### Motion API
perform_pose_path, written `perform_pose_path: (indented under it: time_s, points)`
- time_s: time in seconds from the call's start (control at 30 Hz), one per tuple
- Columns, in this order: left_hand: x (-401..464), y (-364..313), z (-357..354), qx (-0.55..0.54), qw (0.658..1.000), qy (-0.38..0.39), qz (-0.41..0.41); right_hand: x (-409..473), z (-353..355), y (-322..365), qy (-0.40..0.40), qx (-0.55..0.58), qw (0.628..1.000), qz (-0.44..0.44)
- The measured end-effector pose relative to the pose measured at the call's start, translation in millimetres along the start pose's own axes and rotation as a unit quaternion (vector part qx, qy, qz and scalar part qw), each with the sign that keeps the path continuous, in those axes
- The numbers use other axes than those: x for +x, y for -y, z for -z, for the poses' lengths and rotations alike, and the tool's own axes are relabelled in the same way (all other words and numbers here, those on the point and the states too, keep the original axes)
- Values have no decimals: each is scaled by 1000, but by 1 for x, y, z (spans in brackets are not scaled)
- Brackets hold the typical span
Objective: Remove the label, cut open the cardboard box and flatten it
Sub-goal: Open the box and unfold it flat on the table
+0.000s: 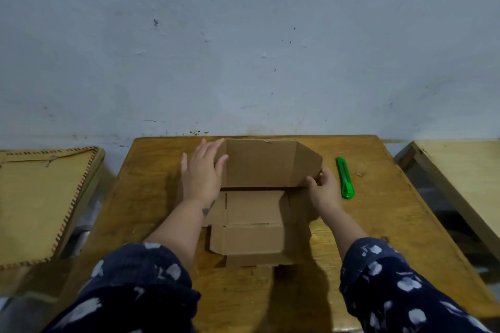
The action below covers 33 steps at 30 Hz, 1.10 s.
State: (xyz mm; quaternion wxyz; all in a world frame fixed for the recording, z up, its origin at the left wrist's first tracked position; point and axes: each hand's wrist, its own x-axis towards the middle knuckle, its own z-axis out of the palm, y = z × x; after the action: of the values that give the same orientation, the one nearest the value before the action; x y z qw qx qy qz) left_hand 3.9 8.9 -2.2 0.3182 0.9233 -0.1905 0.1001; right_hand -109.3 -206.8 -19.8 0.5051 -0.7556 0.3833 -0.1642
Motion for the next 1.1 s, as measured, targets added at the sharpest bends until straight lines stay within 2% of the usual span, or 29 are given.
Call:
perform_pose_path:
  time_s: [0.1,0.17,0.23,0.37,0.5,0.6,0.77,0.87,1.1]
  points:
    - [-10,0,6,-30,999,-25,13,-4,10,21,3,-27,996,81]
    - [-18,3,11,-47,998,-28,21,-4,14,35,35,-81,986,144]
    - [-25,3,18,-43,999,-23,23,-3,15,41,42,-129,978,161]
    - [-36,7,28,-33,999,37,-4,-13,23,32,39,-174,968,175]
    - [-46,12,38,-90,991,94,9,-36,37,13,69,-239,940,234]
    - [-45,17,28,-52,980,190,28,-51,40,-4,65,-292,912,280]
    - [-56,21,5,82,942,324,-19,-62,36,-35,82,-364,878,300]
    - [-66,29,-10,137,927,347,-44,-64,34,-53,106,-386,867,297]
    - [-84,52,-31,187,910,358,-99,-78,36,-83,123,-397,859,300]
